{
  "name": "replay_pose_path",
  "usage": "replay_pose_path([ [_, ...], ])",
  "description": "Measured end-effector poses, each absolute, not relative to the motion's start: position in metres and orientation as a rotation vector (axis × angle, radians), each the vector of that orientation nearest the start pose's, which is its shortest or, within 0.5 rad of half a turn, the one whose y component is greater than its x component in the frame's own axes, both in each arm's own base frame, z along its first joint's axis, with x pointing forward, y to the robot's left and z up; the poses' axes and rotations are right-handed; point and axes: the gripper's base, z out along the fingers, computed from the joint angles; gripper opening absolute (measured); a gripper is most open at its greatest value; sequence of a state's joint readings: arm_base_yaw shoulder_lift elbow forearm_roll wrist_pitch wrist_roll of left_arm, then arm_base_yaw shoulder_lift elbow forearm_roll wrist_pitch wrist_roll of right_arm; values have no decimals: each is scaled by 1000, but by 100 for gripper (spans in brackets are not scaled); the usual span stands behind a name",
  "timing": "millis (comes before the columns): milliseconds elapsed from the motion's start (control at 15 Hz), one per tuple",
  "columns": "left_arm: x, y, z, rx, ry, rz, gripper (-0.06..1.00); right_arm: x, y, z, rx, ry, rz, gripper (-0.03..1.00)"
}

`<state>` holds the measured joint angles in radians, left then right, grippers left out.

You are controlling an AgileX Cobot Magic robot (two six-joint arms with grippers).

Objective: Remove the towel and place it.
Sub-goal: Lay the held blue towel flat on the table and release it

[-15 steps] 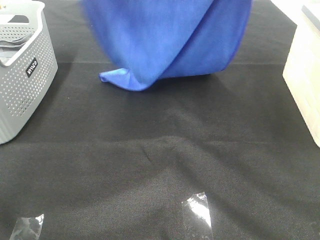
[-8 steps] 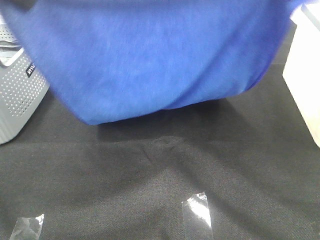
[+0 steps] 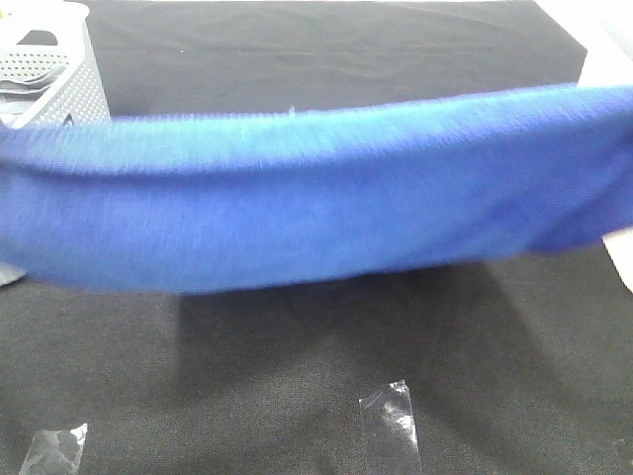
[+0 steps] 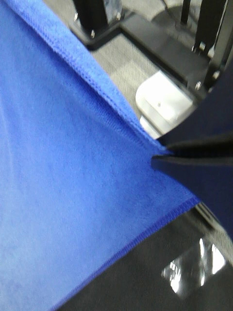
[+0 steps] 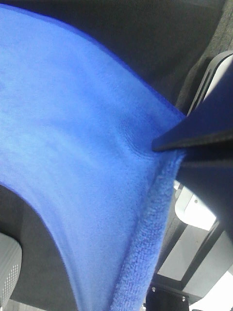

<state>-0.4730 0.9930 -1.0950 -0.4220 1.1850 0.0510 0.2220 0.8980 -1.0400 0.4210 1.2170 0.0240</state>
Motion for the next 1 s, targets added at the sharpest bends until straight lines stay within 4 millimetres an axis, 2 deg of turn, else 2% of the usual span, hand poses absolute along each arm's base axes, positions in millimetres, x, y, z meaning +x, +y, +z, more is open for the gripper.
replay_pose_path([
  [67, 125, -106, 377, 606, 2509, -779, 0, 120, 63, 377, -213, 2517, 659, 1],
  [200, 120, -105, 374, 603, 2512, -804, 0, 115, 62, 376, -201, 2513, 666, 1],
  [400, 115, -105, 354, 571, 2581, -840, 0, 103, 61, 363, -192, 2529, 691, 1],
  [533, 111, -105, 331, 553, 2666, -861, 0, 101, 62, 341, -171, 2602, 727, 1],
  [800, 103, -104, 296, 508, 2797, -900, 0, 96, 64, 315, -143, 2688, 763, 1],
  [1000, 102, -105, 271, 472, 2909, -905, 0, 96, 64, 276, -113, 2845, 769, 1],
])
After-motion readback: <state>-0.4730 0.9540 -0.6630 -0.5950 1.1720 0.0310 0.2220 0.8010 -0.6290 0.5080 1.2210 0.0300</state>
